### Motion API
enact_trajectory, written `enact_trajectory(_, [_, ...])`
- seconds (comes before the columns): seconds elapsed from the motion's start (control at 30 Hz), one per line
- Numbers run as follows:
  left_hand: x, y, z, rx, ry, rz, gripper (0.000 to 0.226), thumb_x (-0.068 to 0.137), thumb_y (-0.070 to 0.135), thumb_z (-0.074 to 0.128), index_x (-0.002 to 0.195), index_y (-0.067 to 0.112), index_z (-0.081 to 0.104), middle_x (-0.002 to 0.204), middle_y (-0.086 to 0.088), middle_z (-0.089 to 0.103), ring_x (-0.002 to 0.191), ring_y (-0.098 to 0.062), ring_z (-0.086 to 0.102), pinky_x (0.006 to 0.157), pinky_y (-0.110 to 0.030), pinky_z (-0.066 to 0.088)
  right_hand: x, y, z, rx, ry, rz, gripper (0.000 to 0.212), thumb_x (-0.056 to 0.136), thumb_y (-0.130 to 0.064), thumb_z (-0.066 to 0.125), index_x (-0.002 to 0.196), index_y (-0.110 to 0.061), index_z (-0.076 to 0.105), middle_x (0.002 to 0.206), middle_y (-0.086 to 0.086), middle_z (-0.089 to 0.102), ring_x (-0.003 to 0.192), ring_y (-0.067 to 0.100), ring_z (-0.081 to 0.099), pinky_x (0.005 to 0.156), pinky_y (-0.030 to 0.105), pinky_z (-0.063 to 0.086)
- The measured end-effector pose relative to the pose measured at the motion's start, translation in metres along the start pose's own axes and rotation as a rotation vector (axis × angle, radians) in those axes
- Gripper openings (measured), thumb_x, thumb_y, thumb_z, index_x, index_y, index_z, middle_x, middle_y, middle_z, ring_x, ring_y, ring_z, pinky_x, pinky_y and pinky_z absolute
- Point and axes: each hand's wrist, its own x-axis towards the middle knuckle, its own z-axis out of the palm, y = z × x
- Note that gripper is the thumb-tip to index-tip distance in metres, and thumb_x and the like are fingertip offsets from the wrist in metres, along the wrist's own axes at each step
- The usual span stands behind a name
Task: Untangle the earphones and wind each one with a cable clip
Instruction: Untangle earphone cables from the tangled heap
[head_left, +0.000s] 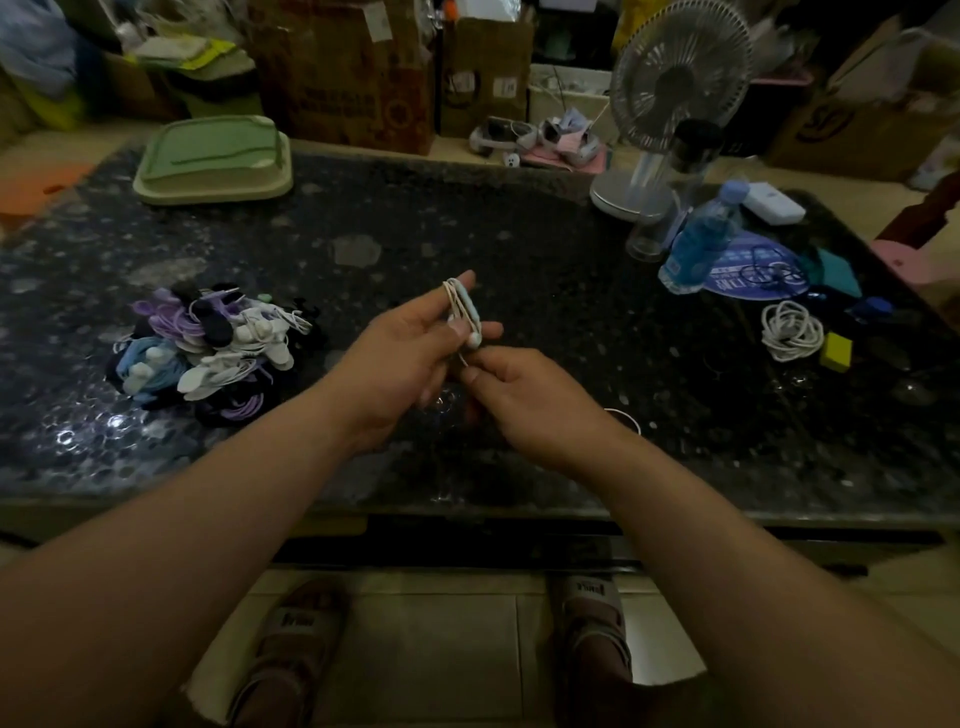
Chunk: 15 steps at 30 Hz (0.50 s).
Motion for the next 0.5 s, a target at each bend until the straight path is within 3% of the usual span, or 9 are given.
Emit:
enact_trajectory(0.03, [-0.001,-0.001,0.0,0.07,0.026,0.02,0.05,0.111,0.013,0.045,0.158,0.03,0.04,0.123,-0.004,0.075,0.045,-0.003,0.053,0.045,-0.015,0.04,-0.002,-0.002,-0.001,-0.01,-0.007,-0.001,0.028,0.11,-0.029,0.048,0.092,-0.022,0.069,0.083,0.001,0.071,0.053,-0.003,0.056,0.051,0.017,0.042])
enact_trajectory(0.1, [0.001,-0.006,-0.003,0.265,0.054,0.076,0.05,0.11,0.013,0.048,0.157,0.03,0.041,0.13,0.005,0.07,0.079,0.006,0.07,0.066,-0.01,0.05,-0.003,-0.002,-0.002,-0.06,0.023,-0.025,0.028,0.108,-0.027,0.053,0.086,-0.022,0.068,0.078,-0.003,0.069,0.053,-0.003,0.057,0.049,0.018,0.042])
enact_trajectory(0.17, [0.003,-0.012,-0.007,0.538,0.008,0.146,0.05,0.11,0.02,0.05,0.156,0.037,0.042,0.139,0.017,0.063,0.114,0.014,0.061,0.096,-0.015,0.049,-0.003,0.001,-0.008,-0.164,0.098,-0.04,0.023,0.104,-0.031,0.06,0.085,-0.023,0.07,0.076,-0.004,0.07,0.061,0.003,0.064,0.058,0.03,0.052])
enact_trajectory(0.23, [0.003,-0.016,-0.007,0.673,-0.087,0.158,0.049,0.11,0.029,0.049,0.154,0.047,0.04,0.146,0.017,0.059,0.129,0.007,0.055,0.112,-0.027,0.045,-0.004,0.001,-0.017,-0.206,0.167,-0.012,0.017,0.099,-0.035,0.068,0.085,-0.026,0.072,0.077,-0.006,0.072,0.068,0.007,0.068,0.066,0.034,0.059])
enact_trajectory(0.37, [-0.004,-0.013,-0.001,0.688,-0.219,0.108,0.045,0.11,0.034,0.047,0.145,0.061,0.041,0.132,0.017,0.067,0.117,-0.003,0.064,0.108,-0.04,0.051,-0.006,0.004,-0.04,-0.124,0.259,-0.032,0.006,0.095,-0.028,0.074,0.091,-0.028,0.07,0.086,-0.008,0.073,0.078,0.005,0.07,0.073,0.03,0.06])
enact_trajectory(0.43, [-0.004,-0.012,-0.001,0.72,-0.321,0.063,0.036,0.11,0.033,0.048,0.138,0.056,0.052,0.113,0.012,0.072,0.108,-0.01,0.068,0.102,-0.049,0.053,-0.007,0.007,-0.049,-0.082,0.245,-0.098,0.005,0.096,-0.022,0.073,0.096,-0.027,0.07,0.091,-0.008,0.072,0.083,0.004,0.069,0.076,0.024,0.059])
enact_trajectory(0.5, [-0.008,-0.006,0.003,0.601,-0.442,0.011,0.035,0.11,0.026,0.05,0.14,0.043,0.056,0.11,0.004,0.074,0.097,-0.012,0.071,0.095,-0.044,0.056,-0.006,0.01,-0.054,0.026,0.195,-0.129,0.008,0.098,-0.016,0.07,0.103,-0.022,0.071,0.094,-0.005,0.072,0.083,0.003,0.07,0.072,0.017,0.056])
